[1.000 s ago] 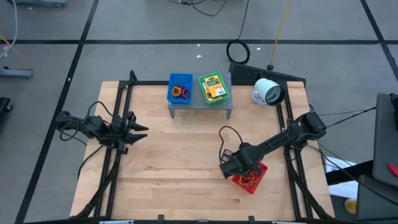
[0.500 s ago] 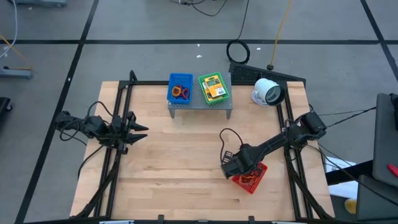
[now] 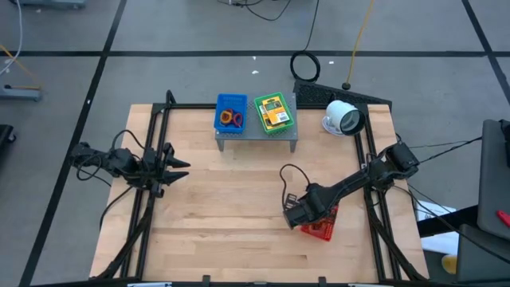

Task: Pick & Place Office Desk Supplies
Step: Put the red bin on the shelf

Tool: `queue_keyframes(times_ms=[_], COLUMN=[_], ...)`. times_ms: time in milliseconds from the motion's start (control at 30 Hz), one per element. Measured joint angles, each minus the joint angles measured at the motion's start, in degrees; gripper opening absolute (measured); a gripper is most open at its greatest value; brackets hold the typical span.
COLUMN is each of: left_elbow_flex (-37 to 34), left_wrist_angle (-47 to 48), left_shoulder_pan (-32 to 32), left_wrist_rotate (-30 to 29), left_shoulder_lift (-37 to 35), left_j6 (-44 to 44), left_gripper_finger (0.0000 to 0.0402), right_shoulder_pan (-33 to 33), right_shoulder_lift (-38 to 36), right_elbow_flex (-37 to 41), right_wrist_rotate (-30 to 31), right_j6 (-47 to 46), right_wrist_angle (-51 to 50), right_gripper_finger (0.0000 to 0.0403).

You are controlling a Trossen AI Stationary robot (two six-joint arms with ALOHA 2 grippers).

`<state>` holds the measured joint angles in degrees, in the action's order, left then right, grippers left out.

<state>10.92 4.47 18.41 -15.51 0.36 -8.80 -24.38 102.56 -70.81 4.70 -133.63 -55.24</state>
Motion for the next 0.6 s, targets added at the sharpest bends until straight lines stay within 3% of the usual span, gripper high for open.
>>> queue_keyframes(times_ms=[600], left_elbow_flex=[0.00], left_wrist_angle=[-0.02], left_shoulder_pan=[-0.02], left_wrist_rotate=[0.00], left_shoulder_lift=[0.00], left_j6=[-0.02], left_gripper_finger=[0.0141], right_shoulder_pan=[5.21], right_shoulder_lift=[-1.83], right_elbow_flex=[-0.04], right_wrist_rotate=[8.70], right_j6=[15.45], right_wrist_angle=[9.47], right_gripper_finger=[0.0003])
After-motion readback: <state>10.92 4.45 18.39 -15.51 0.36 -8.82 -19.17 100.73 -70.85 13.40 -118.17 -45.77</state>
